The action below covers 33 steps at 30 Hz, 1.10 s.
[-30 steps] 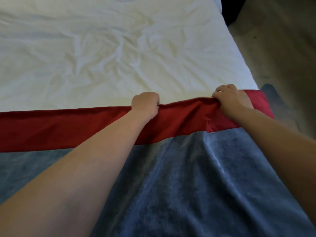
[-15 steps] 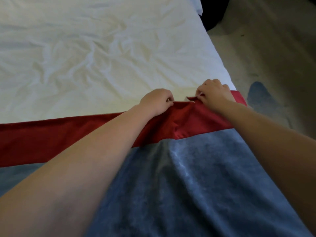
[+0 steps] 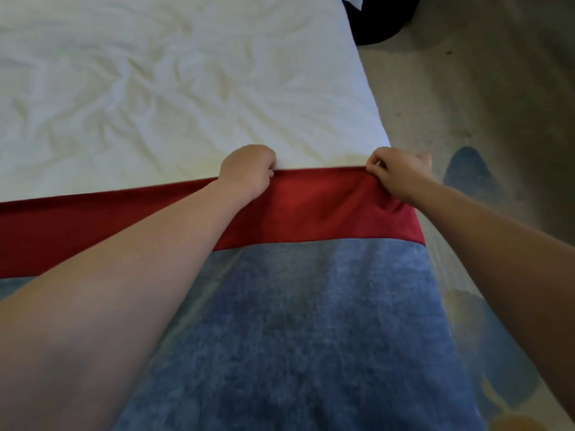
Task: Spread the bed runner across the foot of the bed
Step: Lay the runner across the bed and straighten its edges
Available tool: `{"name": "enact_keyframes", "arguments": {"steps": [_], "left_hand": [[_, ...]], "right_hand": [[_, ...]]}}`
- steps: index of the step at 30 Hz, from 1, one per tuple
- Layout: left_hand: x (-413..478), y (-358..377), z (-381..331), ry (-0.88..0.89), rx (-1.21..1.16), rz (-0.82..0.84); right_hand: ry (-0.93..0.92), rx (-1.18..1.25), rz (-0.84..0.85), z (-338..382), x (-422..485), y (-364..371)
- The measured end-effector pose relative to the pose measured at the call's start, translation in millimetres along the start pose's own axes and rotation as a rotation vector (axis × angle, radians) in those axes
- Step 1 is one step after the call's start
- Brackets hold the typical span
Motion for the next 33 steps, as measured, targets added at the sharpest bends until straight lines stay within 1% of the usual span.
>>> {"name": "enact_keyframes", "arguments": {"steps": [4,7,9,13,18,22,25,28,31,33], "left_hand": [[3,-1,0,-0.017,-0.002,-0.002],[6,-8,-6,-0.025,-0.019,-0.061],[9,-10,-7,-0.031,-0.012,-0.061],[12,-6,-7,-0.049,0.034,-0.002],[11,-12,-13,-0.059,0.029,-0.040],[7,-16,-19,-0.059,-0.050,-0.036],[-4,-19,-33,0.011,-0.098,-0.083],[-28,-23,-46,0.045,-0.043,-0.111],[-58,-24,-48,0.061,0.019,-0.150],[-81,-24,-47,0.075,0.075,-0.146]], "right_hand": [[0.014,0.012,-0.005,-12,1,0],[0.015,0.023,-0.081,-11,7,-10],[0.034,0.019,-0.106,-9,10,-12],[0.064,-0.005,-0.035,-7,6,-1],[0.059,-0.015,-0.112,-13,9,-17],[0.129,-0.115,-0.062,-8,12,-13],[0.183,-0.092,-0.061,-5,2,-11],[0.098,-0.054,-0.076,3,-21,-21],[-0.041,-0.113,-0.139,20,-53,-31],[-0.090,-0.140,-0.159,35,-76,-36]]}}
Point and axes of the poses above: each hand's wrist, its own x-axis towards the middle knuckle, its own y-axis out of the palm, z = x × y, the point moved 1 cm from there along x, towards the middle knuckle, and after that the axes turned 9 degrees about z, right-handed, at the moved point
